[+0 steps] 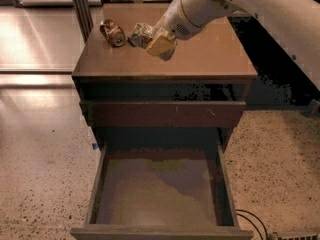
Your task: Pick 7up can from middle drawer and place on counter
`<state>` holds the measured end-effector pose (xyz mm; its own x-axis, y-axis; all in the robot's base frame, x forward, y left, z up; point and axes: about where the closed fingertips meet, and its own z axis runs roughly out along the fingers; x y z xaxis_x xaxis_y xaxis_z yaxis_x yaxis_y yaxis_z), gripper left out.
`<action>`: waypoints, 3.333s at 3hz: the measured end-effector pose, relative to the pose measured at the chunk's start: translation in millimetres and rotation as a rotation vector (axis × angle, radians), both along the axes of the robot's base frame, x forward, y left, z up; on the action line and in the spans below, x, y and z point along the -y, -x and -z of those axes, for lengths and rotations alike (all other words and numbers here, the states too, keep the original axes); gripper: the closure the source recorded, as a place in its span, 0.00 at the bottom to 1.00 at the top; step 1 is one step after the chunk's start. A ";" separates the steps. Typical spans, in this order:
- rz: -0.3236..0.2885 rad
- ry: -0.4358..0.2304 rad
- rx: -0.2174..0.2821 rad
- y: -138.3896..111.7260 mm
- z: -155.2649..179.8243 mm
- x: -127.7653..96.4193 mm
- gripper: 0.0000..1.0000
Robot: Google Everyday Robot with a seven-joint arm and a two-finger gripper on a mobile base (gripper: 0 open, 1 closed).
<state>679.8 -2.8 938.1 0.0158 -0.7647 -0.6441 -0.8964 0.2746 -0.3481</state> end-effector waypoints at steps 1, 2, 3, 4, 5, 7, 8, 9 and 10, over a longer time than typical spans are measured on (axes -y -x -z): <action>0.000 0.000 0.000 -0.1 0.0 0.1 1.00; 0.054 0.008 0.016 -16.3 4.5 12.9 1.00; 0.111 0.027 0.044 -37.9 5.3 24.3 1.00; 0.154 0.026 0.054 -58.6 7.6 34.0 1.00; 0.170 0.023 0.023 -67.9 21.3 36.4 1.00; 0.138 0.004 -0.134 -63.6 68.9 20.5 1.00; 0.146 0.011 -0.134 -65.6 71.2 21.2 1.00; 0.241 0.005 -0.106 -86.3 69.8 45.6 1.00; 0.237 0.008 -0.111 -85.8 72.4 44.0 1.00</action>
Offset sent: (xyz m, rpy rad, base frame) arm 0.0376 -0.0349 -0.0067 -0.0166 -0.0424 -0.1327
